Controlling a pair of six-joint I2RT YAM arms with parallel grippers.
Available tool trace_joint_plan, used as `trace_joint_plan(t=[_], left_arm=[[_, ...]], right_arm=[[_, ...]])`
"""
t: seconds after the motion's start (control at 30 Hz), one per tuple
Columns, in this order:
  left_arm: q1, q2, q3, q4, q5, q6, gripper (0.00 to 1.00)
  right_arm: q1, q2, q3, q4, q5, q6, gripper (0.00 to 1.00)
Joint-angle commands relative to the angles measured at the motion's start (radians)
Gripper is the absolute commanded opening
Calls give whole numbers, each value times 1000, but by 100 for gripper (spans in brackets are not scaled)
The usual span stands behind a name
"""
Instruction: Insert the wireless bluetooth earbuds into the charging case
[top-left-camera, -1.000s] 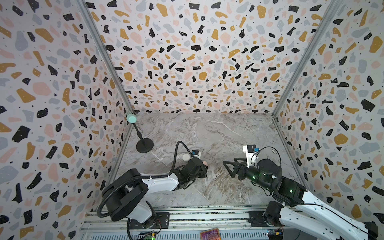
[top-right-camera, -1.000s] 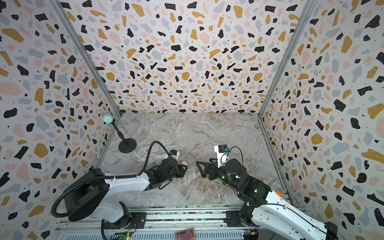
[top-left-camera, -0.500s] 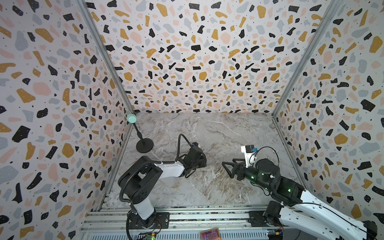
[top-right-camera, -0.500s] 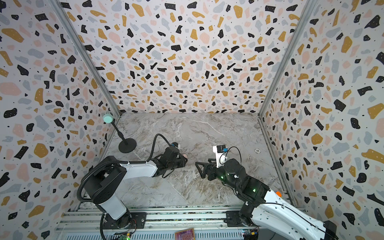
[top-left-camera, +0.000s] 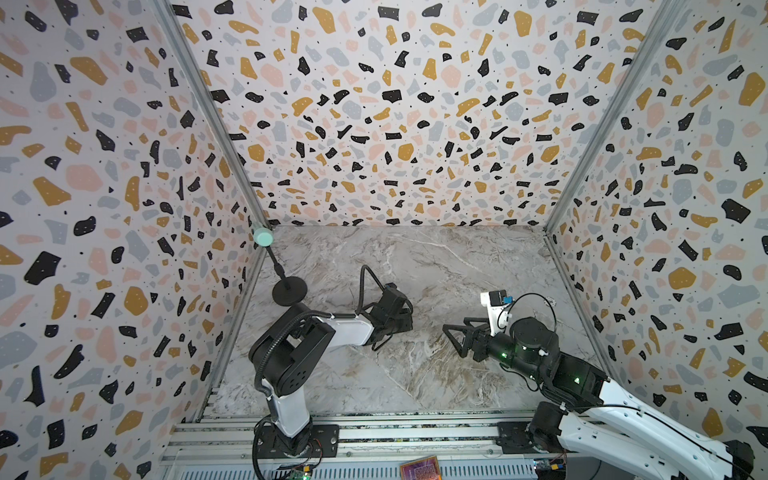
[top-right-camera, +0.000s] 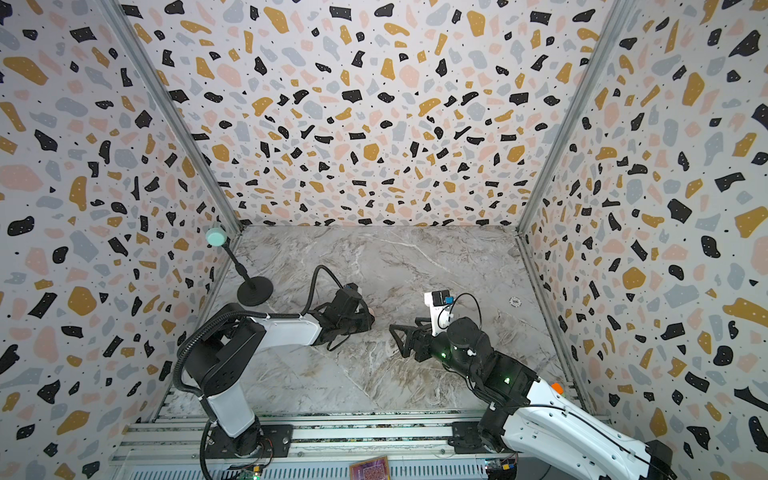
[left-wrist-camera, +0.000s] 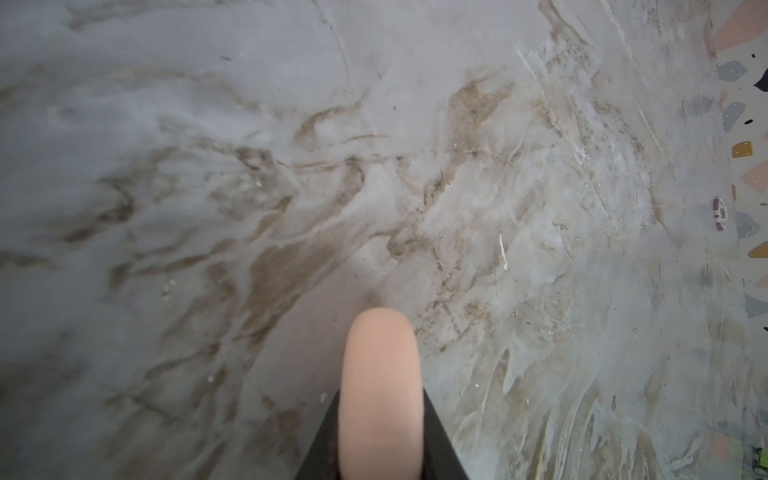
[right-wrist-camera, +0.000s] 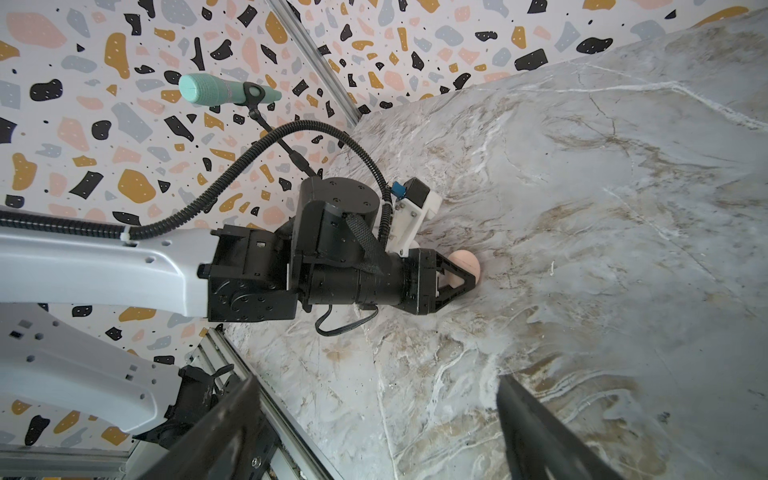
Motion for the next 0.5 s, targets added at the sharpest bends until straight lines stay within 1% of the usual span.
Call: trace_joint_plan(t=[0.0, 0.2, 0.3, 0.4, 0.47], left_arm=[[7, 17, 22, -31, -9, 18, 5], [8, 20, 26, -57, -16, 26, 18], [7, 20, 30, -71, -22, 29, 27], [7, 19, 35, -84, -22, 34, 29], [7, 16, 39, -92, -25, 36, 33]], right_arm=[[-5, -10, -5, 8, -6, -10, 89], [-4, -20, -14, 12, -10, -4, 89], [-3, -26, -15, 8, -12, -2, 89], [-3, -29, -14, 5, -12, -2, 89], [-4, -31, -12, 2, -12, -1, 90]])
